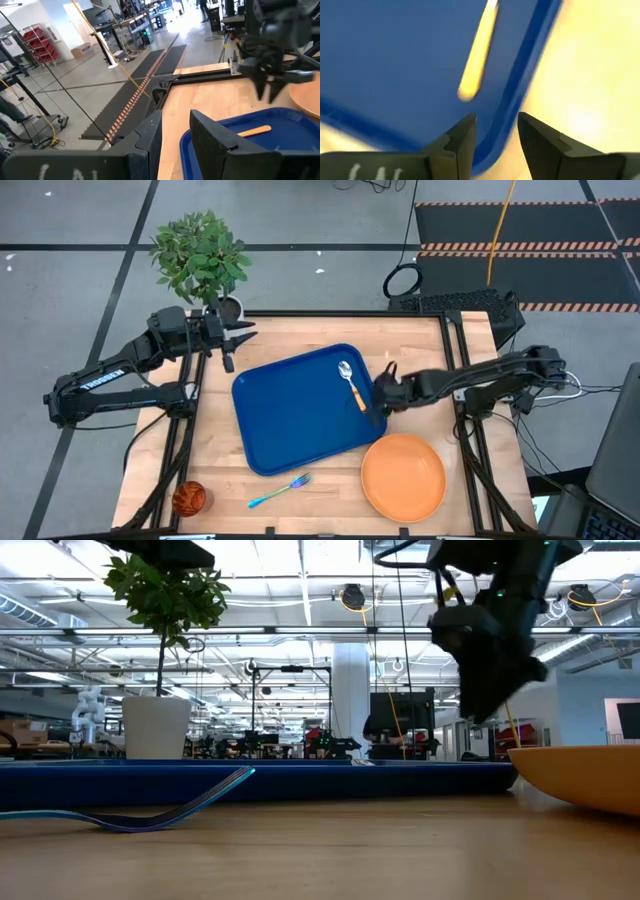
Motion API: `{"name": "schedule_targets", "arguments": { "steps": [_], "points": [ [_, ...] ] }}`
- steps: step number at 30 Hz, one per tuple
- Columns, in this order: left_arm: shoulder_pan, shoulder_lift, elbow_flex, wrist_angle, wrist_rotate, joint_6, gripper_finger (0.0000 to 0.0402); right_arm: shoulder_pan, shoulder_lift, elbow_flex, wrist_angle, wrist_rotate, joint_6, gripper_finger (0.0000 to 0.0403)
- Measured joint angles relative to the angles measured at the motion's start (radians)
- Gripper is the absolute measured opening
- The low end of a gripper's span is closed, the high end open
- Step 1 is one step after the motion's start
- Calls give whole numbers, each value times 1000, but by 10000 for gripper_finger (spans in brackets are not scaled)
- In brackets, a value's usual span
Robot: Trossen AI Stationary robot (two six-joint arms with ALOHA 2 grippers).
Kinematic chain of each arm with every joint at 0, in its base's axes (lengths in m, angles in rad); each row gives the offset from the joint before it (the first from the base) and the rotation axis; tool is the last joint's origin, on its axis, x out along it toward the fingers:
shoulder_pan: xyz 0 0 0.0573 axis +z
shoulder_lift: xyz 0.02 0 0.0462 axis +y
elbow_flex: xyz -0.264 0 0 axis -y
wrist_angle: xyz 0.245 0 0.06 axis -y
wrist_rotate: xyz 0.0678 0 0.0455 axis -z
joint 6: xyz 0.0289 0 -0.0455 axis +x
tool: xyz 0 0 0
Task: Pick and place plate/cup/fork/spoon on tray
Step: Adjust the serving tray
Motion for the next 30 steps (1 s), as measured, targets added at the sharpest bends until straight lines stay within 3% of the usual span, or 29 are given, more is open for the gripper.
{"name": "schedule_targets", "arguments": {
  "steps": [3,6,11,16,24,30],
  "points": [
    [0,0,0,11,0,-1,104,-97,-31,0,56,77,-177,139],
    [0,0,0,22,0,-3,104,-208,-22,1,174,86,-358,139],
    [0,0,0,23,0,1,104,-373,62,13,392,-83,-616,139],
    [0,0,0,27,0,9,104,-463,203,168,321,-126,-856,139],
    [0,0,0,19,0,10,104,-504,453,509,76,-145,-1249,139],
    [0,0,0,-6,1,9,104,-524,586,642,9,-168,-1446,139]
  ]
}}
